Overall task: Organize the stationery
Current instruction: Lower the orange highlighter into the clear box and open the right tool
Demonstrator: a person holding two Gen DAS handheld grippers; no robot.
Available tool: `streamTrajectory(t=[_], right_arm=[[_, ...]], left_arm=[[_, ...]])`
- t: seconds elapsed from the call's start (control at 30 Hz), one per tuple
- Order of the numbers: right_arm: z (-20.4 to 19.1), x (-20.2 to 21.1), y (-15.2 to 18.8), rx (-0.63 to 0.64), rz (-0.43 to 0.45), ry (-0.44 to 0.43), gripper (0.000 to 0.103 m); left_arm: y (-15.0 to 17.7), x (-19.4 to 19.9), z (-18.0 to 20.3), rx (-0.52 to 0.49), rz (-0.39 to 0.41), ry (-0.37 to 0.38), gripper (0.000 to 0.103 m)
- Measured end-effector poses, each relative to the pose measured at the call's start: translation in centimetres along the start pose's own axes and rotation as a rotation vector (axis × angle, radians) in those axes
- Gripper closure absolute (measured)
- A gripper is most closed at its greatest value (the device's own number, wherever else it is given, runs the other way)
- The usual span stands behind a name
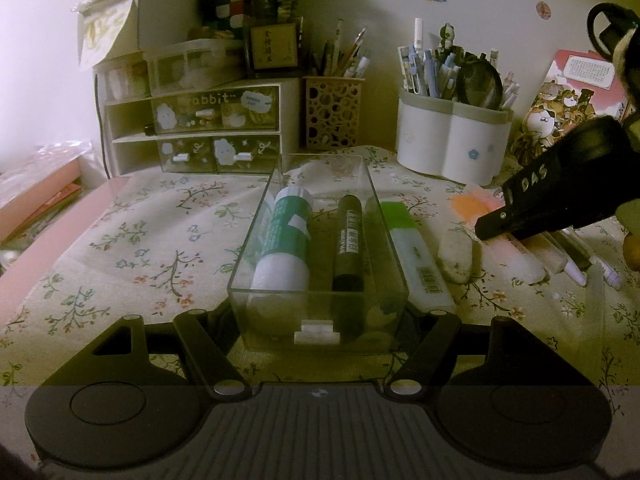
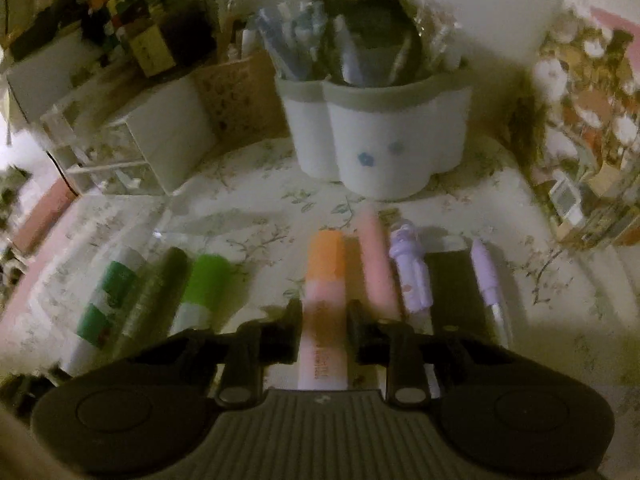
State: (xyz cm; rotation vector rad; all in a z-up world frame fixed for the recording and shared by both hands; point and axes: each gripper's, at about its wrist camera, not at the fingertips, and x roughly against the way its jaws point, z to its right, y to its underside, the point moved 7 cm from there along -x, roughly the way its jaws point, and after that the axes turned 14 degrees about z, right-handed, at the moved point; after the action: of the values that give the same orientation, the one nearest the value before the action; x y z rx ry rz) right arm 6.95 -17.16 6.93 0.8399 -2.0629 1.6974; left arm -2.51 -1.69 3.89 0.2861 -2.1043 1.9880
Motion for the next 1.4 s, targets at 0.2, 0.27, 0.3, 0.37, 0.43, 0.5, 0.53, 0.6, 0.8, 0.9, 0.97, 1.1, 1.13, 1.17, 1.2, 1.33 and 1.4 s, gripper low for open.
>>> streamTrajectory(t=[0.2, 0.27, 0.3, 0.37, 0.43, 0.5, 0.53, 0.6, 0.8, 0.9, 0.97, 1.1, 1.13, 1.17, 1.2, 1.33, 1.4], right_arm=[[0.4, 1.3, -0.7, -0.206, 0.014, -0.07, 0.077], [0.1, 1.9, -0.8, -0.265, 0.022, -0.092, 0.077], [-0.1, 2.2, -0.8, -0.293, 0.026, -0.109, 0.077], [-0.7, 2.7, -1.0, -0.335, 0.029, -0.149, 0.077], [-1.7, 3.1, -1.3, -0.357, 0.028, -0.187, 0.077], [-2.6, 3.3, -1.5, -0.379, 0.019, -0.219, 0.077], [-2.9, 3.4, -1.5, -0.383, 0.018, -0.224, 0.077], [-3.3, 3.5, -1.5, -0.374, 0.023, -0.208, 0.077], [-2.9, 3.3, -0.8, -0.407, 0.008, -0.199, 0.077], [-3.5, 3.5, -1.1, -0.413, 0.003, -0.218, 0.077], [-4.5, 3.5, -1.3, -0.424, -0.011, -0.25, 0.077], [-6.7, 2.9, -2.1, -0.403, -0.023, -0.282, 0.077], [-7.2, 2.7, -2.2, -0.401, -0.028, -0.29, 0.077], [-7.6, 2.5, -2.2, -0.407, -0.038, -0.3, 0.077], [-7.9, 2.3, -2.2, -0.41, -0.047, -0.307, 0.077], [-8.5, 1.3, -1.8, -0.439, -0.074, -0.304, 0.077], [-8.5, 0.7, -1.5, -0.468, -0.098, -0.304, 0.077]], left_arm=[[0.0, 0.0, 0.0, 0.001, 0.0, -0.001, 0.03], [0.0, 0.0, 0.0, 0.0, 0.0, 0.0, 0.03], [0.0, 0.0, 0.0, 0.0, 0.0, 0.001, 0.03], [-0.1, 0.0, 0.0, -0.001, 0.0, 0.001, 0.03], [-0.1, -0.1, 0.0, -0.001, 0.0, 0.003, 0.03], [-0.1, -0.1, 0.0, -0.001, 0.0, 0.002, 0.03], [-0.1, 0.0, 0.0, 0.0, 0.0, 0.002, 0.03], [-0.1, 0.0, 0.1, -0.001, 0.0, 0.002, 0.03], [-0.1, 0.0, 0.0, -0.001, 0.0, 0.002, 0.03], [-0.1, -0.1, 0.1, -0.002, 0.0, 0.003, 0.03], [-0.1, -0.1, 0.1, -0.002, 0.0, 0.003, 0.03], [-0.2, -0.1, 0.1, -0.003, 0.0, 0.005, 0.03], [-0.2, -0.1, 0.1, -0.003, 0.0, 0.005, 0.03], [-0.2, -0.1, 0.1, -0.003, 0.0, 0.005, 0.03], [-0.2, -0.1, 0.2, -0.003, 0.0, 0.005, 0.03], [-0.2, -0.1, 0.2, -0.003, 0.0, 0.004, 0.03], [-0.2, -0.1, 0.2, -0.004, 0.0, 0.007, 0.03]])
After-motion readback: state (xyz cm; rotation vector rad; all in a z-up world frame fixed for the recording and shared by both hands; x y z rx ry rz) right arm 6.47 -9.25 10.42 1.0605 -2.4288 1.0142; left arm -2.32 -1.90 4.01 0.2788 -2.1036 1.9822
